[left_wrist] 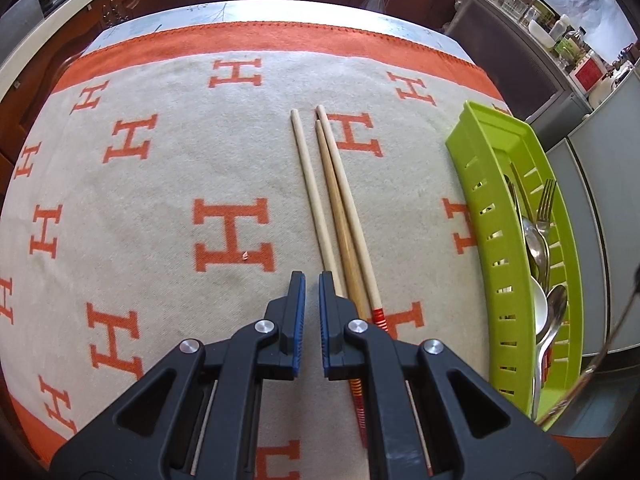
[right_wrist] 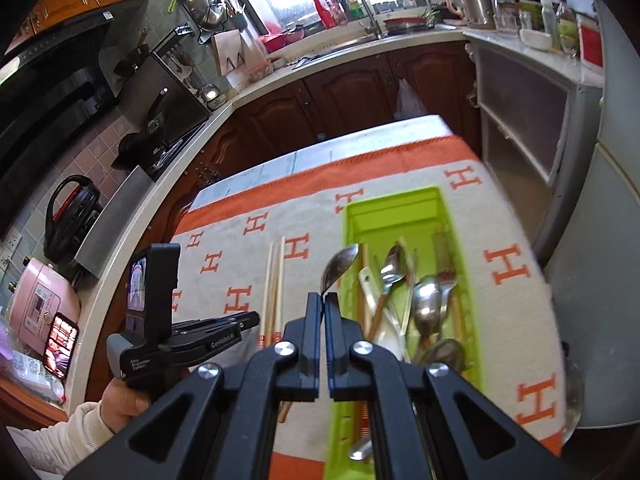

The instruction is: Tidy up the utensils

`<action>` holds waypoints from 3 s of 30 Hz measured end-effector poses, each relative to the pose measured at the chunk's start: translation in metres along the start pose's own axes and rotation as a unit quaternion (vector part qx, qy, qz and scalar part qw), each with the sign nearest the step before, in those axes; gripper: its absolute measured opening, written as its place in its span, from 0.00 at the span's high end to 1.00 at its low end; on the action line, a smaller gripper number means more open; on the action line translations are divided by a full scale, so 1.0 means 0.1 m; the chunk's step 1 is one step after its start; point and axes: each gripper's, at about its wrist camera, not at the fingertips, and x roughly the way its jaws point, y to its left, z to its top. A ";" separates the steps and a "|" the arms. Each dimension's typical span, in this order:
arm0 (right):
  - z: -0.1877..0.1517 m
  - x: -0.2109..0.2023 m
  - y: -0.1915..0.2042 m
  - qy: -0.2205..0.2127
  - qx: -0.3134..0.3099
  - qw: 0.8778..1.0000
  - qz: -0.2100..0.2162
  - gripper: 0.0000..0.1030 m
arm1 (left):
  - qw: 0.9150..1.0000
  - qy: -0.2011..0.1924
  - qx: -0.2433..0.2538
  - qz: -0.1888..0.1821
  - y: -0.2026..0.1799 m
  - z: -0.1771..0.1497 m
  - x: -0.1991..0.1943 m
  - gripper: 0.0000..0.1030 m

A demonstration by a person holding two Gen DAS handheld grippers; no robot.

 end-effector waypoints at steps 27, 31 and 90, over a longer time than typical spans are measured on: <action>0.06 0.62 -0.33 0.098 -0.084 0.978 -0.165 0.97 | 1.000 -0.027 0.000 0.011 -0.04 0.17 0.15 0.96; 0.05 0.57 -0.30 0.083 -0.068 0.983 -0.148 0.96 | 0.999 -0.026 -0.023 -0.025 0.10 0.18 0.15 0.96; -0.39 1.18 0.64 0.146 -0.067 0.987 -0.002 0.85 | 0.993 -0.101 -0.060 -0.009 0.65 -0.31 -0.97 0.97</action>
